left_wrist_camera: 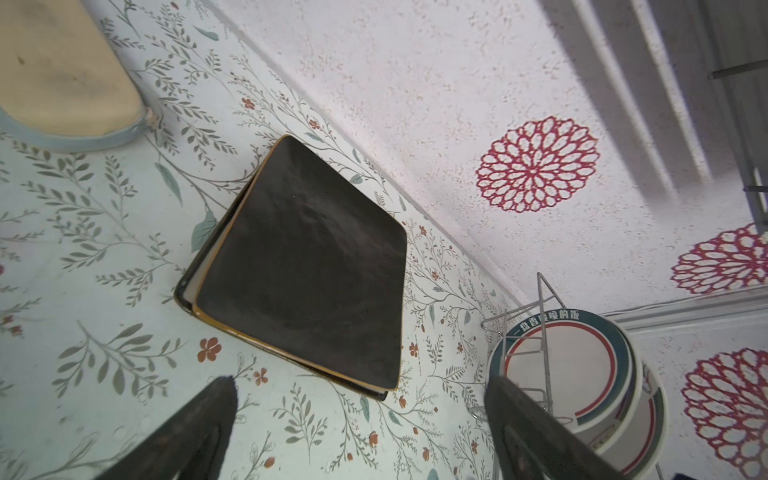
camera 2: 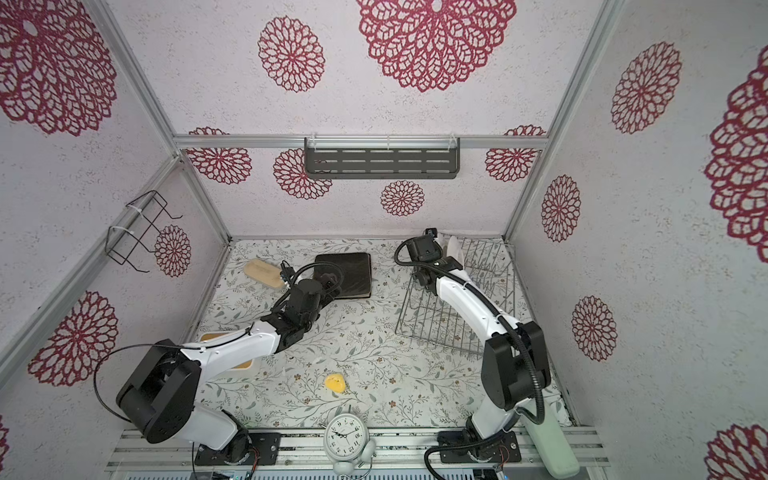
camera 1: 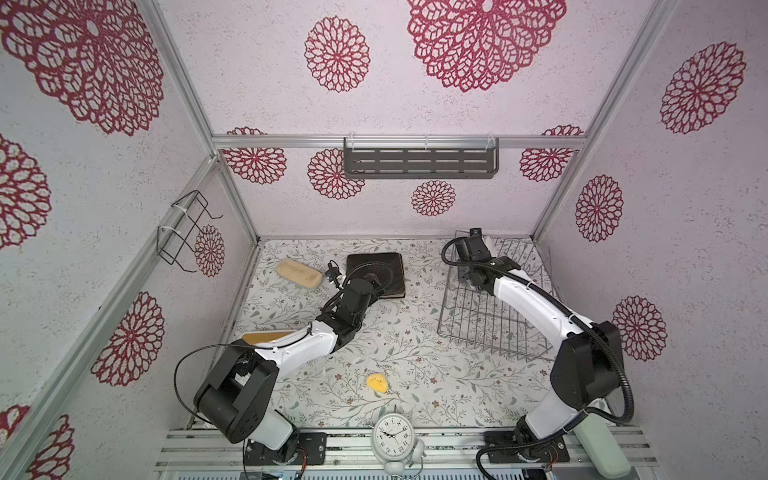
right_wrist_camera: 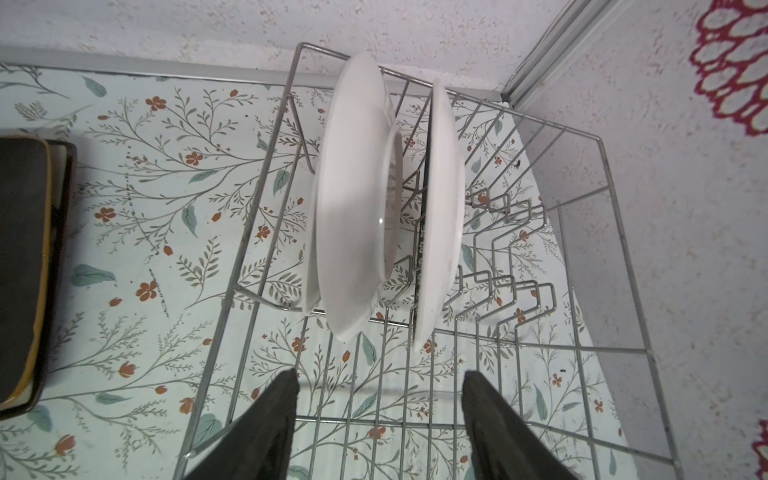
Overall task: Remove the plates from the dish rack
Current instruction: 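Draw the left gripper back while the right gripper lowers to the white plates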
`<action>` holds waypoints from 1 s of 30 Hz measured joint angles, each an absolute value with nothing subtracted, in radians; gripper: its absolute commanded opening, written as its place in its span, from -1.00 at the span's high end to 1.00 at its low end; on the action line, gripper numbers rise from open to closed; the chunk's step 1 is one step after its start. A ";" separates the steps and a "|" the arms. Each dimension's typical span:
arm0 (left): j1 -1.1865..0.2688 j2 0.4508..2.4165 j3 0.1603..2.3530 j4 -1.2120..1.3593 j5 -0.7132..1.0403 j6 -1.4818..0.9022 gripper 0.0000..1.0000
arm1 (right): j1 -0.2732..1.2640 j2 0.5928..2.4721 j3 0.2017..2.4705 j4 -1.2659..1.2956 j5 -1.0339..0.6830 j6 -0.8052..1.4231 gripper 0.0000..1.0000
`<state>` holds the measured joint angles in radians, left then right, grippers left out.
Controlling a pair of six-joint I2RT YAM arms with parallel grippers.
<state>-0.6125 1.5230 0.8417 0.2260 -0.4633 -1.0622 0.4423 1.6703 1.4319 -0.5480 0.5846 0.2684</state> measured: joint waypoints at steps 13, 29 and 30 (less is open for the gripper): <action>-0.599 1.510 0.805 0.303 -0.425 -1.032 -0.95 | 0.449 1.777 1.480 -0.549 0.650 0.256 -0.04; -0.566 1.509 0.802 0.314 -0.388 -1.037 -0.95 | 0.445 1.858 1.484 -0.493 0.718 0.259 0.08; -0.565 1.509 0.802 0.314 -0.385 -1.039 -0.95 | 0.443 1.860 1.484 -0.489 0.722 0.260 0.08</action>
<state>-0.5648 1.5089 0.8021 0.3141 -0.3855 -1.0393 0.4431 1.8599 1.4837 -0.4889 0.7216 0.2600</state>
